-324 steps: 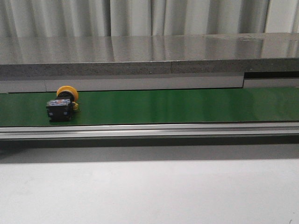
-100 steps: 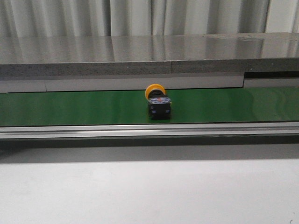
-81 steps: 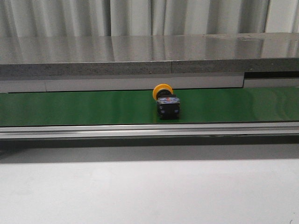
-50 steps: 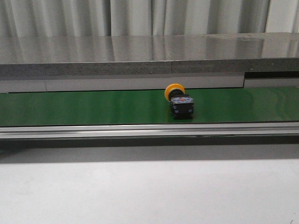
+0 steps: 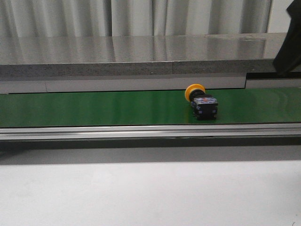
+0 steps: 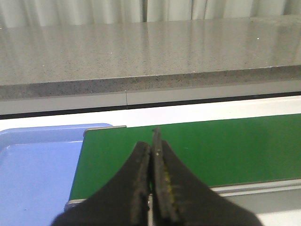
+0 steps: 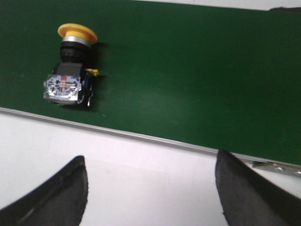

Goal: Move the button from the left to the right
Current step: 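Lower the right gripper onto the button and grasp it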

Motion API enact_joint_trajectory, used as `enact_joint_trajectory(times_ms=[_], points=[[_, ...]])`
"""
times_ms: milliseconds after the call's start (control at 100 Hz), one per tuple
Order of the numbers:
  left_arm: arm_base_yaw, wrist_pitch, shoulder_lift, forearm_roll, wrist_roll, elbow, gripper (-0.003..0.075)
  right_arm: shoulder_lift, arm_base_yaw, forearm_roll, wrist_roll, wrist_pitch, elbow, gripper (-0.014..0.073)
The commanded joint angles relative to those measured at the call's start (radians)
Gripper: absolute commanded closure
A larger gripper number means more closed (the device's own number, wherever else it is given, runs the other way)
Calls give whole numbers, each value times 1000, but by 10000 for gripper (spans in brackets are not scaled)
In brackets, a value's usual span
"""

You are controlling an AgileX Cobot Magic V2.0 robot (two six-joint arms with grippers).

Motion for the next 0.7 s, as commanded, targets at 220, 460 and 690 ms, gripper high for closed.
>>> enact_joint_trajectory(times_ms=[220,460,690], points=[[-8,-82,6,-13,-2,-29,741,193,67,15,-11,-55,-186,32],[-8,-82,6,-13,-2,-29,741,297,75,15,-11,-26,-281,32],[-8,-82,6,-13,-2,-29,741,370,75,5,-11,-27,-302,32]])
